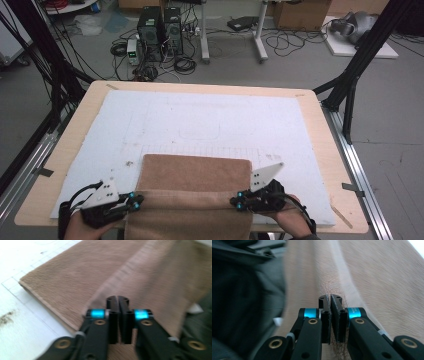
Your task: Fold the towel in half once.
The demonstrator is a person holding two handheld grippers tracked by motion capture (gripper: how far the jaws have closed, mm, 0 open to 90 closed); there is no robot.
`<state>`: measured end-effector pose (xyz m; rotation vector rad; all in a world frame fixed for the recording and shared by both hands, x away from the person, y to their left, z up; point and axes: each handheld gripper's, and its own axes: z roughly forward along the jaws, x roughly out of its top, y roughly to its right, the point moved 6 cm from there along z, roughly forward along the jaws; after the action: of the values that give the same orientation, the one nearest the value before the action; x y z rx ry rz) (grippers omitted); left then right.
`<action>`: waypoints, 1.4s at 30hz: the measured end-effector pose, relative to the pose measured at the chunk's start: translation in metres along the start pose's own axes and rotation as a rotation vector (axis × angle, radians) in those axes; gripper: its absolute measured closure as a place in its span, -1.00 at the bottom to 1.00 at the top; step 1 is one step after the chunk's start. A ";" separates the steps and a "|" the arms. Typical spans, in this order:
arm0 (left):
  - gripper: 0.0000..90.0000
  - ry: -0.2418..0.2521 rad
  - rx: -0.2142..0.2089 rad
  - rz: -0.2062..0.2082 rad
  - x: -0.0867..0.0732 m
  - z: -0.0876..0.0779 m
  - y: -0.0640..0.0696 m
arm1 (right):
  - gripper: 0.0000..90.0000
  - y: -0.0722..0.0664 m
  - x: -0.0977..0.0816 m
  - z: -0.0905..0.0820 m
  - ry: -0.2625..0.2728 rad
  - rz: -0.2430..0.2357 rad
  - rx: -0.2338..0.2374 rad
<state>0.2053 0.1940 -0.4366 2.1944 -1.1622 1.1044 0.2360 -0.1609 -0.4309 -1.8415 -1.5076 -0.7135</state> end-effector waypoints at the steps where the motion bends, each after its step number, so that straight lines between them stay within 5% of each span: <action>1: 0.65 0.003 0.002 0.000 0.000 -0.005 0.002 | 0.86 -0.003 0.001 -0.003 0.010 -0.004 -0.004; 3: 0.60 0.010 0.011 -0.002 0.003 -0.011 0.000 | 0.73 -0.003 0.003 -0.011 0.030 -0.010 -0.034; 6: 0.51 0.043 0.033 -0.011 0.013 -0.010 -0.009 | 0.63 0.013 0.003 -0.021 0.060 0.035 -0.092; 8: 0.46 0.044 0.047 0.003 0.019 -0.005 -0.016 | 0.58 0.030 -0.001 -0.022 0.032 0.065 -0.156; 11: 0.41 0.042 0.061 -0.005 0.025 0.008 -0.032 | 0.47 0.051 -0.010 -0.017 -0.015 0.100 -0.206; 17: 0.28 0.021 0.080 -0.047 0.028 0.038 -0.063 | 0.19 0.086 -0.027 -0.012 -0.013 0.184 -0.306; 22: 0.10 -0.022 0.186 -0.104 0.024 0.061 -0.098 | -0.05 0.114 -0.038 -0.009 -0.038 0.261 -0.372; 24: 0.01 -0.047 0.227 -0.152 0.021 0.069 -0.112 | -0.07 0.124 -0.042 -0.005 -0.056 0.280 -0.373; 29: -0.05 -0.104 0.202 -0.195 0.015 0.089 -0.125 | -0.01 0.135 -0.044 0.001 -0.045 0.307 -0.340; 33: 0.49 -0.098 0.127 -0.165 0.016 0.096 -0.118 | 0.54 0.132 -0.041 0.005 -0.039 0.283 -0.290; 34: 0.62 -0.096 0.121 -0.167 0.017 0.096 -0.117 | 0.65 0.131 -0.040 0.006 -0.038 0.282 -0.243; 37: 0.78 -0.095 0.119 -0.168 0.017 0.095 -0.117 | 0.75 0.131 -0.038 0.007 -0.049 0.265 -0.230; 42: 0.84 -0.080 0.161 -0.151 0.024 0.096 -0.121 | 0.79 0.133 -0.032 0.005 -0.066 0.240 -0.274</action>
<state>0.3562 0.1863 -0.4748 2.4250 -0.9494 1.0884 0.3605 -0.1945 -0.4768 -2.2251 -1.2469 -0.7793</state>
